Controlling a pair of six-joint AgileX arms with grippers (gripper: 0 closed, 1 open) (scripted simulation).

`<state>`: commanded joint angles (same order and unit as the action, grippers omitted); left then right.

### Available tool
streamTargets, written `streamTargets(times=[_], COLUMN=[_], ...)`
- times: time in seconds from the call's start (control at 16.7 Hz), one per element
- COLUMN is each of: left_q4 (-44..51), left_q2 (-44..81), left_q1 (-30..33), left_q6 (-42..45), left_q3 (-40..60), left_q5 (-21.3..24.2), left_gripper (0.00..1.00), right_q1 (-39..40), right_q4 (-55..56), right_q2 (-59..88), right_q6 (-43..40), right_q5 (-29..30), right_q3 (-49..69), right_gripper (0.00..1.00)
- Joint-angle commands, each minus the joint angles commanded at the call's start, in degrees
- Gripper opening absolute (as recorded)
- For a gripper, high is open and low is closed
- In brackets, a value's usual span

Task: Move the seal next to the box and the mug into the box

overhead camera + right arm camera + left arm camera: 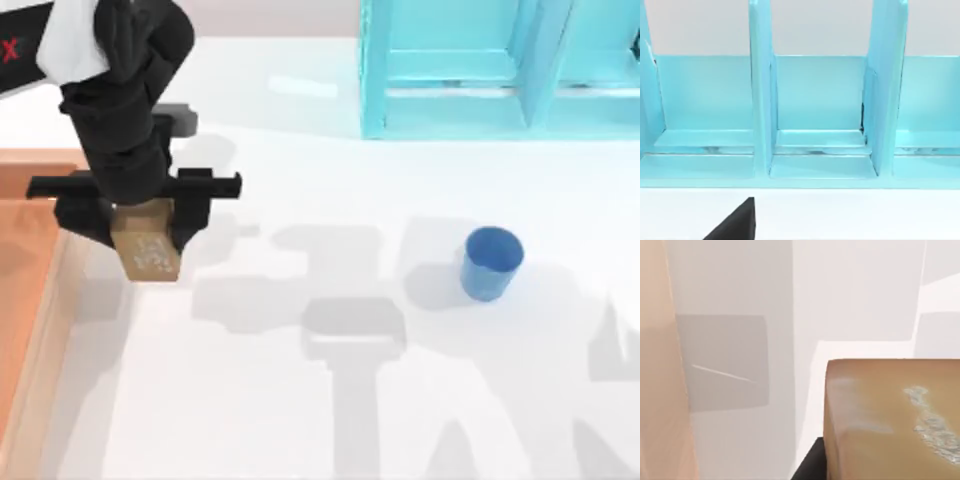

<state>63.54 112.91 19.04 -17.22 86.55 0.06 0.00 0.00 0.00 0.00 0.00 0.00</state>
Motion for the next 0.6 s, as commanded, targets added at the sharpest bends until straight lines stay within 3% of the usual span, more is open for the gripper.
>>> streamTargets(times=[0.6], left_q4=[0.0], left_q2=[0.0], left_q1=[0.0], left_q6=[0.0], left_q3=[0.0], left_q5=[0.0], left_gripper=[0.98], right_q1=[0.0], right_q4=[0.0], right_q2=[0.0], right_q6=[0.0], right_q5=[0.0], right_q3=[0.0], right_gripper=[1.0])
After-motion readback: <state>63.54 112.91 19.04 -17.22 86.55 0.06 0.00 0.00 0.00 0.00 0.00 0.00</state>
